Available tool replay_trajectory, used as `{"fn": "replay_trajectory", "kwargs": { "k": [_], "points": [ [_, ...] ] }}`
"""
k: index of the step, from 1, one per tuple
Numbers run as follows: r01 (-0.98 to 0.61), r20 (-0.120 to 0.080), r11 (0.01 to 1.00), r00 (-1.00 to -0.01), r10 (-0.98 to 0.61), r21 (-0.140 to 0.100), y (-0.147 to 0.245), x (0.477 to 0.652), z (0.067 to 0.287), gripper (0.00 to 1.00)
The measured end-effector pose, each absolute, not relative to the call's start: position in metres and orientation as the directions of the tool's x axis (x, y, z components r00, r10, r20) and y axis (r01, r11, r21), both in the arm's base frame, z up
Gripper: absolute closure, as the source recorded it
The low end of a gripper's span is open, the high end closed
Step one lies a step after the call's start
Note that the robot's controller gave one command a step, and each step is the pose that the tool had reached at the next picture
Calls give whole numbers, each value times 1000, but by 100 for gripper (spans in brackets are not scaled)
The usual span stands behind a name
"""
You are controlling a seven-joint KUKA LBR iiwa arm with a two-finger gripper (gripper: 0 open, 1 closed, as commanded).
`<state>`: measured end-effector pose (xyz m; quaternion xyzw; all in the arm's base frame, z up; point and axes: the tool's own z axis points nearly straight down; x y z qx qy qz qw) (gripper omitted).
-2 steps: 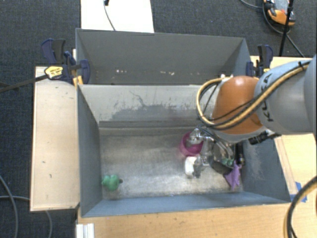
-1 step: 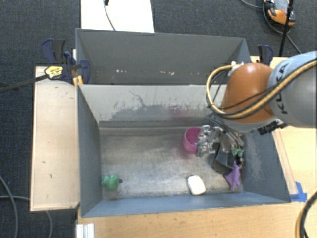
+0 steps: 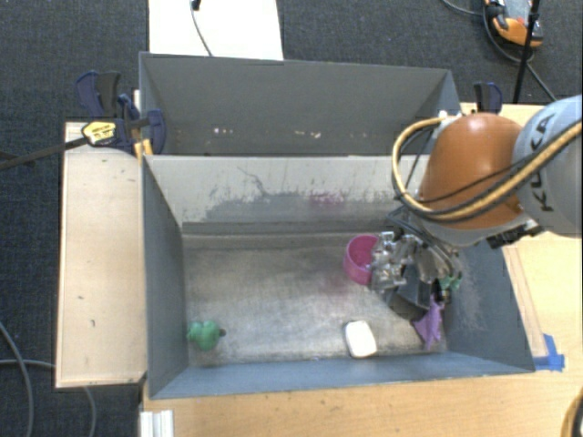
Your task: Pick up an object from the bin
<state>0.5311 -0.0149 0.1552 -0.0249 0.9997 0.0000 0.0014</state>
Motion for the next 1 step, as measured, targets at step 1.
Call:
{"fn": "replay_trajectory", "kwargs": {
  "k": [1],
  "points": [
    [-140, -3, 990, -990, -140, 0, -27, 523, 274, 100]
  ]
}}
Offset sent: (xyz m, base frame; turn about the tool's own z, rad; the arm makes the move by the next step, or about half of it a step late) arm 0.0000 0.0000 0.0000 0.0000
